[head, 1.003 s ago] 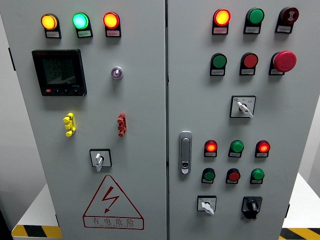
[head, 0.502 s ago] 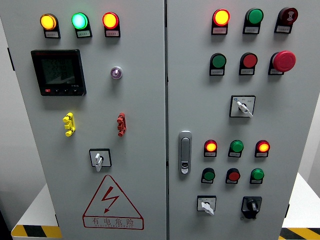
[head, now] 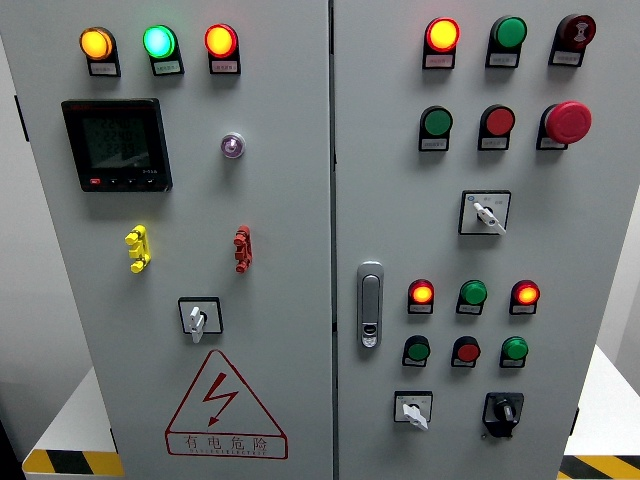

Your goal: Turn on light switch 1

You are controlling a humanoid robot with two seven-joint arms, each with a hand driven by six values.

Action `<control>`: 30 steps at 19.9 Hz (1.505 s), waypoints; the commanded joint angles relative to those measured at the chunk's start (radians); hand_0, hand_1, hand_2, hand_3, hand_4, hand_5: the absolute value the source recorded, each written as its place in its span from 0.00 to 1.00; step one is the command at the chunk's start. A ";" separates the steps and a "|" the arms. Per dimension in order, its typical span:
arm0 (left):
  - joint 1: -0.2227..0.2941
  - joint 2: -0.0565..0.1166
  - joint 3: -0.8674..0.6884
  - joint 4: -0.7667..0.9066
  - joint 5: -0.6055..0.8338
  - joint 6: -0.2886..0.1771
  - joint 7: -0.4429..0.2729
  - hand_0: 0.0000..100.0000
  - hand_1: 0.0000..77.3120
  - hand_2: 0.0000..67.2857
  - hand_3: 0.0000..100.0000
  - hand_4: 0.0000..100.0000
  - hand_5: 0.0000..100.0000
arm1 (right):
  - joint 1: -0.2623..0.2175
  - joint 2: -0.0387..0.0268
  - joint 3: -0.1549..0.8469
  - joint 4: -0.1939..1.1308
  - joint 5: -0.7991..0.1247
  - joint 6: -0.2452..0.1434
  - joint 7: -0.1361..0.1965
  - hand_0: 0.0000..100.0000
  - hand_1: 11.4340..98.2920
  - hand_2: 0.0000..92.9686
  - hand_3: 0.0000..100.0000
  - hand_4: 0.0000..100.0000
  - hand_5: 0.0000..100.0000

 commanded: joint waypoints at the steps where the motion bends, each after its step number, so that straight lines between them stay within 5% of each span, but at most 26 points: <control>1: -0.002 0.000 0.005 -0.097 0.000 0.000 0.030 0.00 0.53 0.43 0.79 1.00 0.88 | 0.001 0.0000 0.000 0.000 0.000 0.000 -0.001 0.00 0.13 0.00 0.11 0.23 0.15; 8: -0.120 -0.005 0.039 -0.184 -0.061 0.004 0.142 0.00 0.58 0.46 0.82 1.00 0.87 | -0.001 0.0000 0.000 0.000 0.000 0.000 -0.001 0.00 0.13 0.00 0.11 0.23 0.15; 13: -0.143 -0.008 0.050 -0.256 -0.081 0.012 0.179 0.00 0.58 0.47 0.83 1.00 0.86 | -0.001 0.0000 0.000 0.000 0.000 0.000 0.001 0.00 0.13 0.00 0.11 0.23 0.15; 18: -0.214 -0.015 0.102 -0.268 -0.085 0.188 0.266 0.00 0.57 0.49 0.84 1.00 0.83 | -0.001 0.0000 0.000 0.000 0.000 0.000 0.001 0.00 0.13 0.00 0.11 0.23 0.15; 25: -0.261 -0.022 0.120 -0.270 -0.090 0.219 0.335 0.00 0.57 0.53 0.85 1.00 0.83 | 0.001 0.0000 0.000 0.000 0.000 0.000 -0.001 0.00 0.13 0.00 0.11 0.23 0.15; 30: -0.296 -0.023 0.132 -0.271 -0.090 0.307 0.380 0.00 0.57 0.56 0.85 1.00 0.82 | -0.001 0.0000 0.000 0.000 0.000 0.000 0.001 0.00 0.13 0.00 0.11 0.23 0.15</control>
